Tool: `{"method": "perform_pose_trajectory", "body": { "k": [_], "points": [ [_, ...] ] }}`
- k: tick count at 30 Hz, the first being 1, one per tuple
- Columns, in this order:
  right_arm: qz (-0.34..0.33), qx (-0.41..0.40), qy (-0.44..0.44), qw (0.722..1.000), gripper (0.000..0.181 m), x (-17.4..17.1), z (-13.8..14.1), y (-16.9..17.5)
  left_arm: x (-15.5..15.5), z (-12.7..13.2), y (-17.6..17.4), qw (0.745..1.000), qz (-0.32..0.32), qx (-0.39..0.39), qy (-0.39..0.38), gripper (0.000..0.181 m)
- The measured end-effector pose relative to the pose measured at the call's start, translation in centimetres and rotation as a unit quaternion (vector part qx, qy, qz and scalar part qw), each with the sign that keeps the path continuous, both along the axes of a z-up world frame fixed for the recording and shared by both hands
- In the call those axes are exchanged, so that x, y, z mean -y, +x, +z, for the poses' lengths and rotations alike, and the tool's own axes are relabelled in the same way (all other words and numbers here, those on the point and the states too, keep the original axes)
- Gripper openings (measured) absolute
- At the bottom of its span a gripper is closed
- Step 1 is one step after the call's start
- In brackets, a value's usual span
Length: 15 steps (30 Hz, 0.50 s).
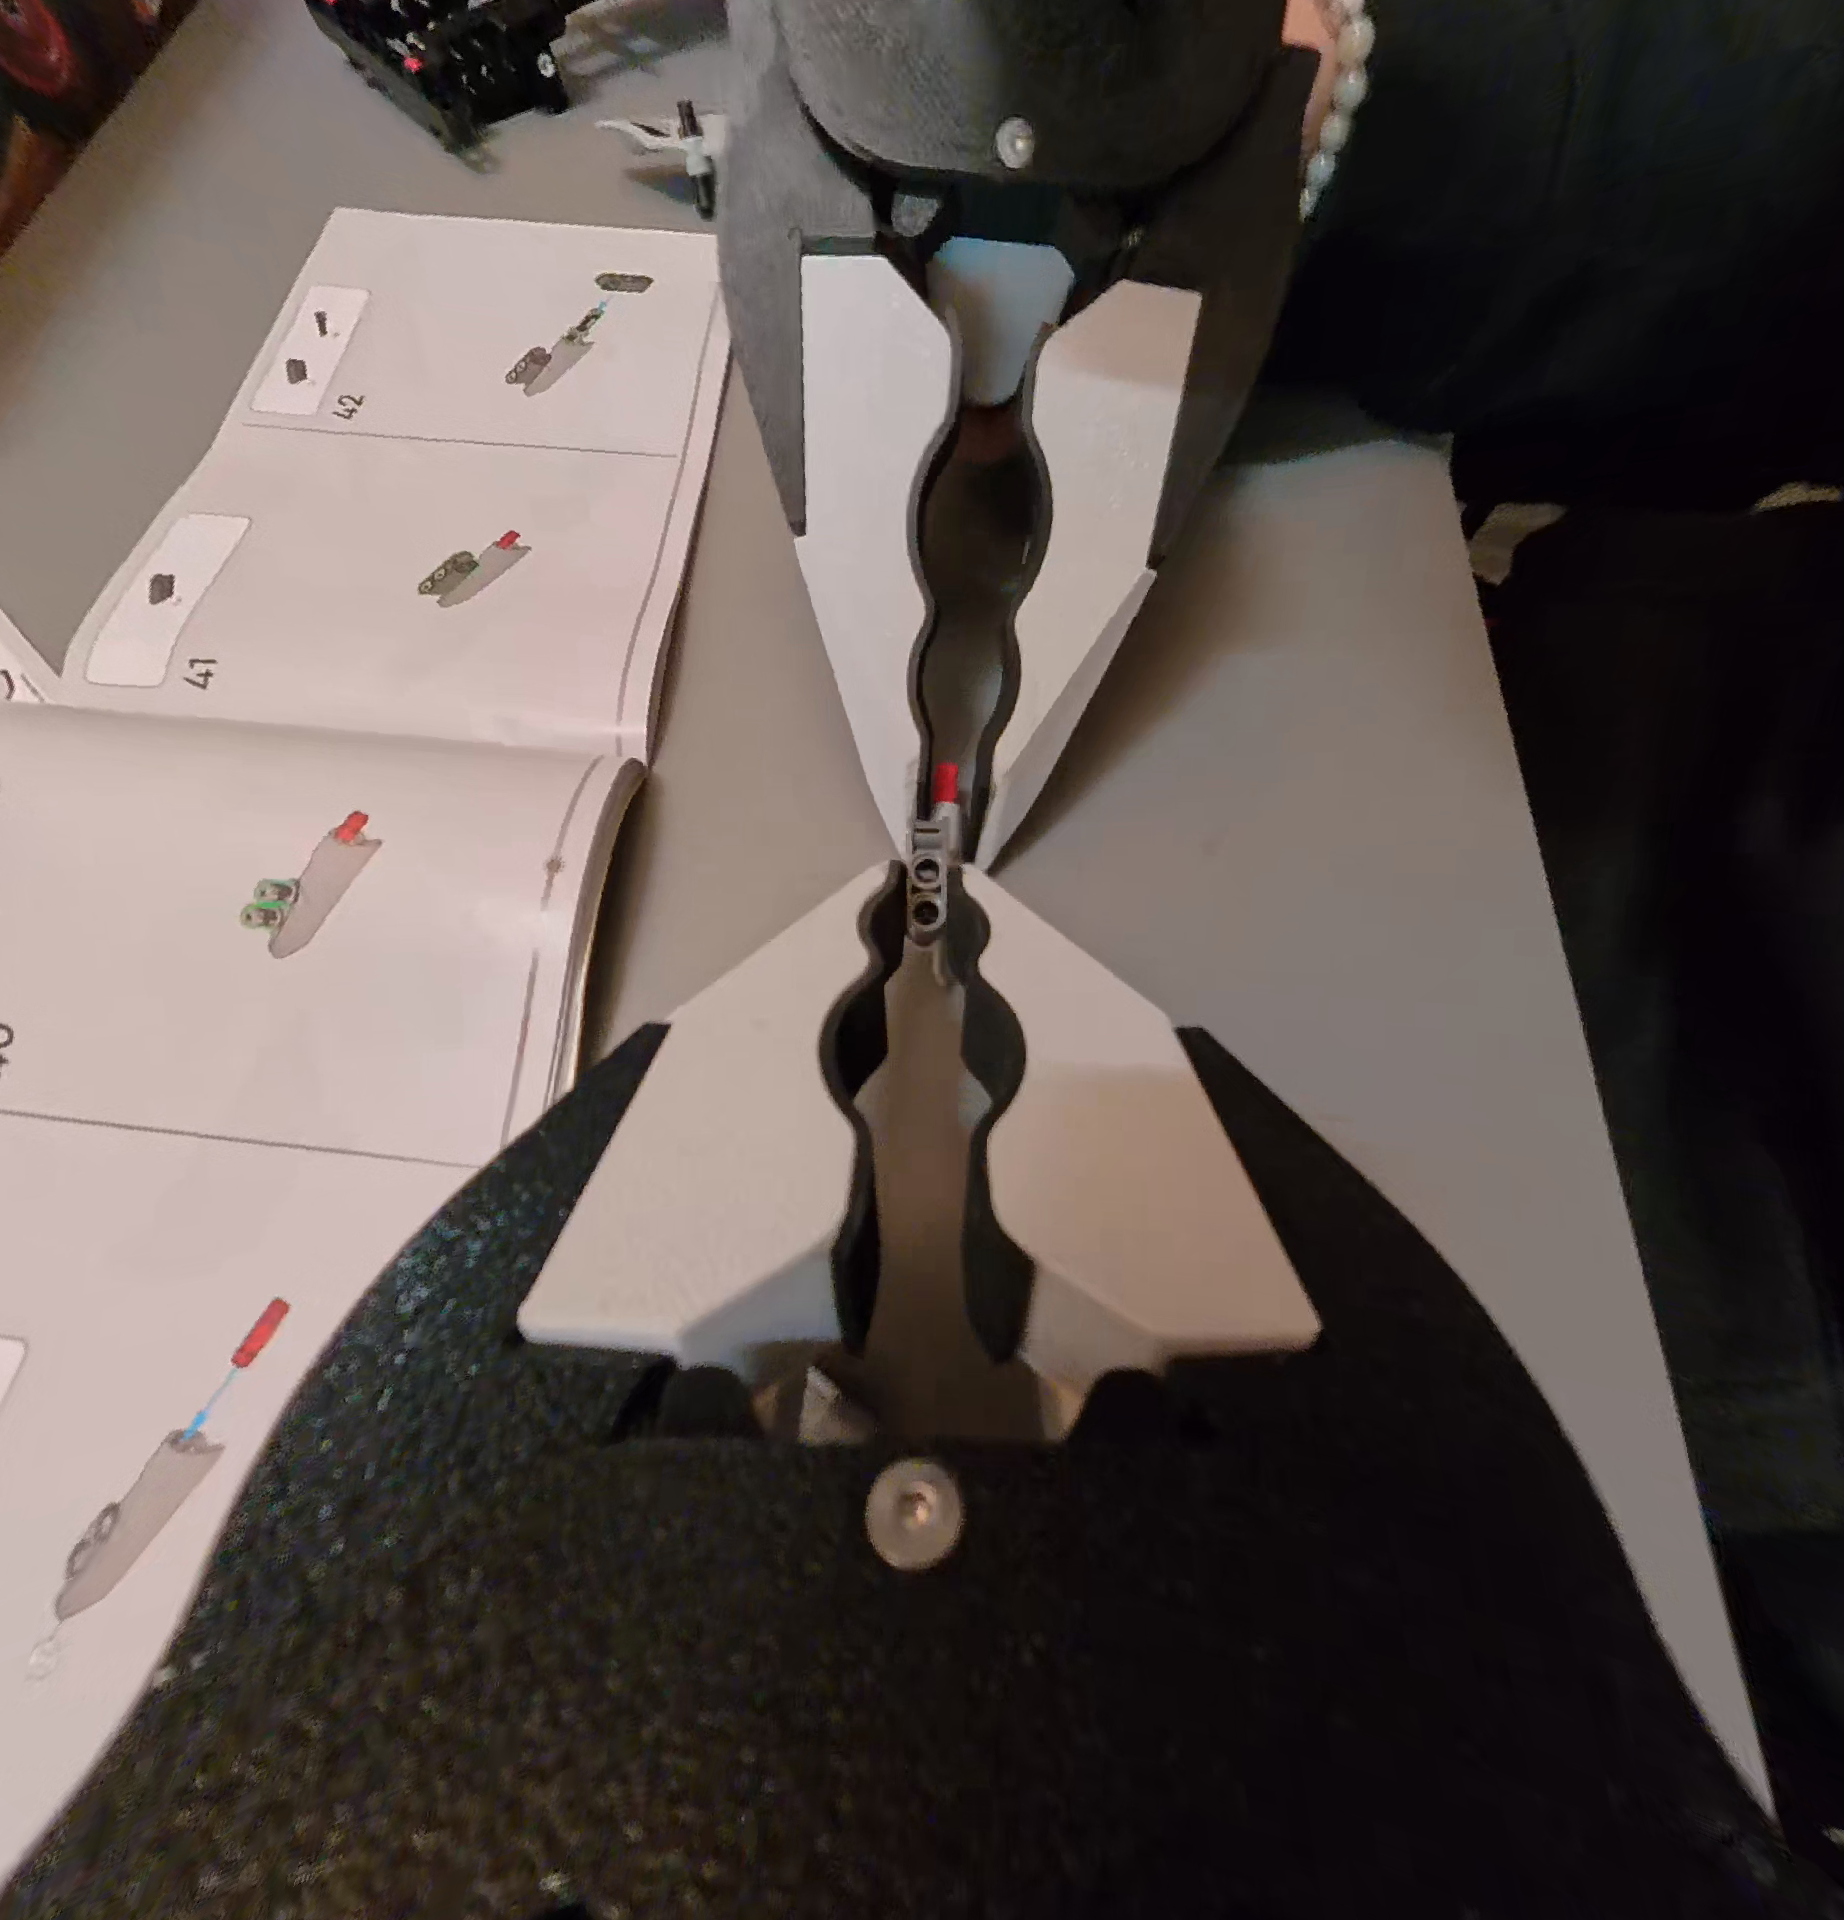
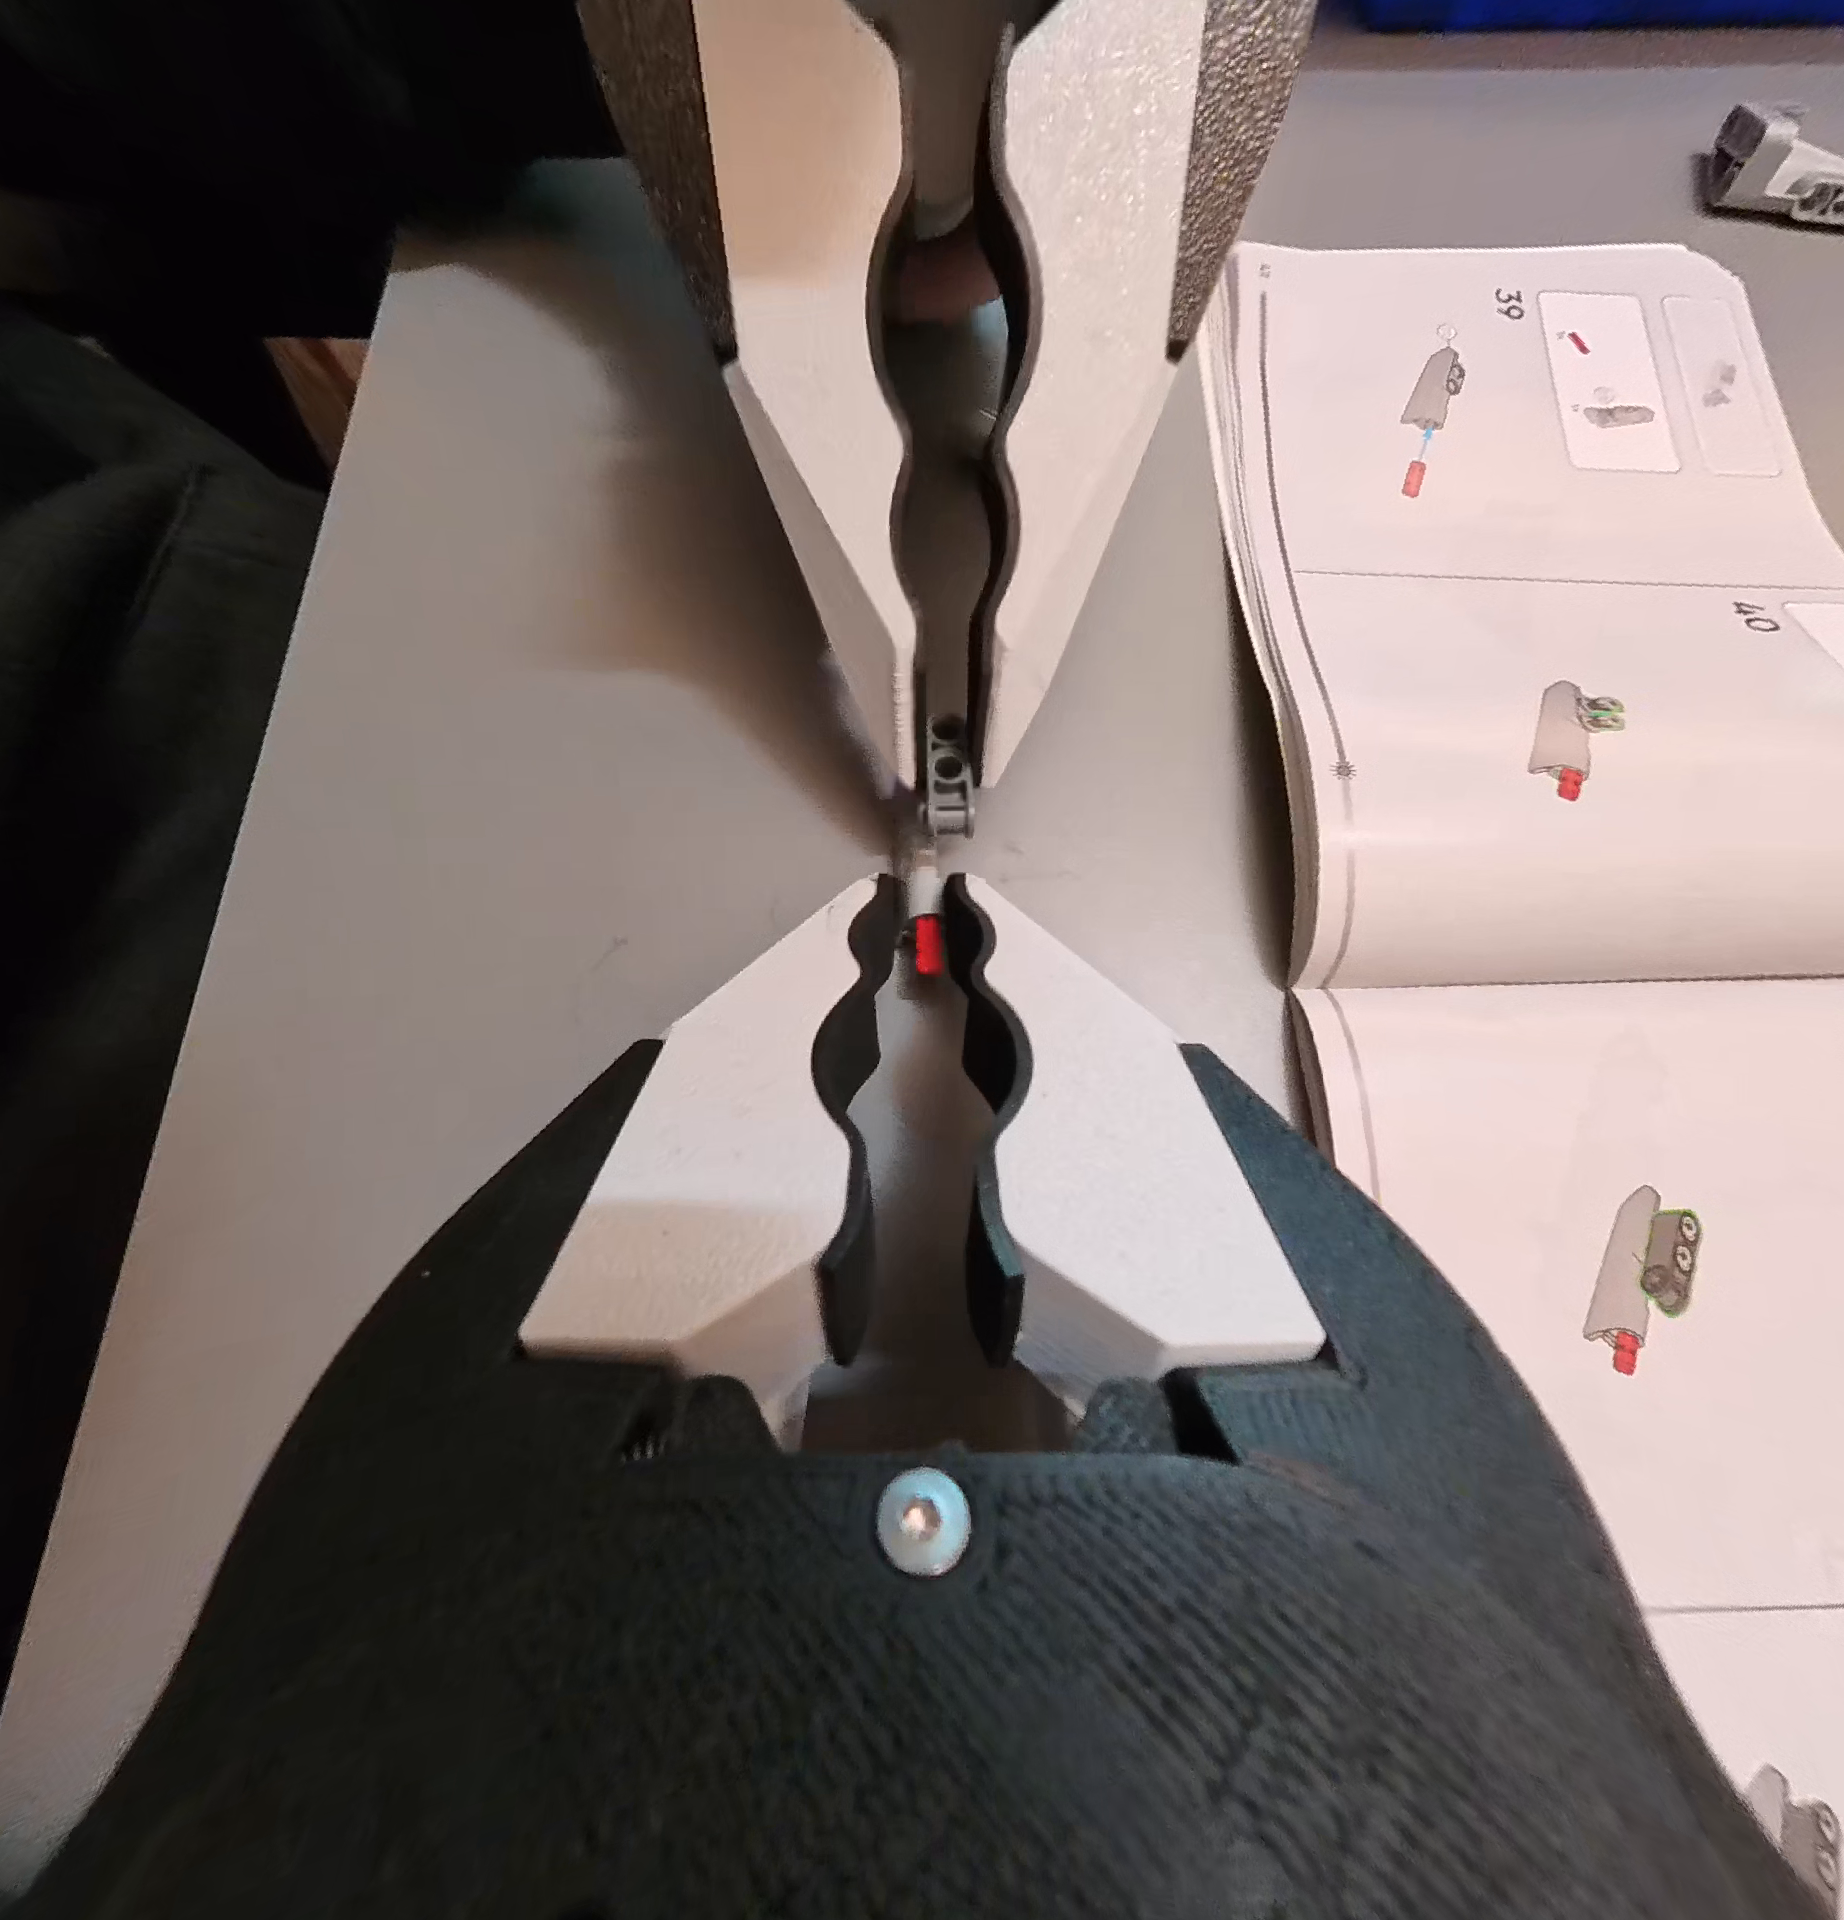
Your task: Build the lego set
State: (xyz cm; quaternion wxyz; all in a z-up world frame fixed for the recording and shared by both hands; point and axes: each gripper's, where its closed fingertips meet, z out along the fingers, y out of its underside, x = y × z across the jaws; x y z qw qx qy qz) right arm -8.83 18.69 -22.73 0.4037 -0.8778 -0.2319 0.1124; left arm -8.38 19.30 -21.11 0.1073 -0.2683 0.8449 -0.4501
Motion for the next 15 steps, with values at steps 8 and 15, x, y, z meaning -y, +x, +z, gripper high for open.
{"method": "perform_pose_trajectory", "body": {
  "k": [8,15],
  "points": [
    [-0.005,0.012,0.007,1.000,0.009,-0.1,0.0,0.2,0.2,0.0,-0.3,1.000,-0.011,0.003,0.002,0.004],
    [0.000,0.053,0.032,0.998,0.008,-0.1,0.0,0.2,0.6,0.7,-0.1,1.000,-0.009,0.015,-0.018,0.005]
  ]
}}
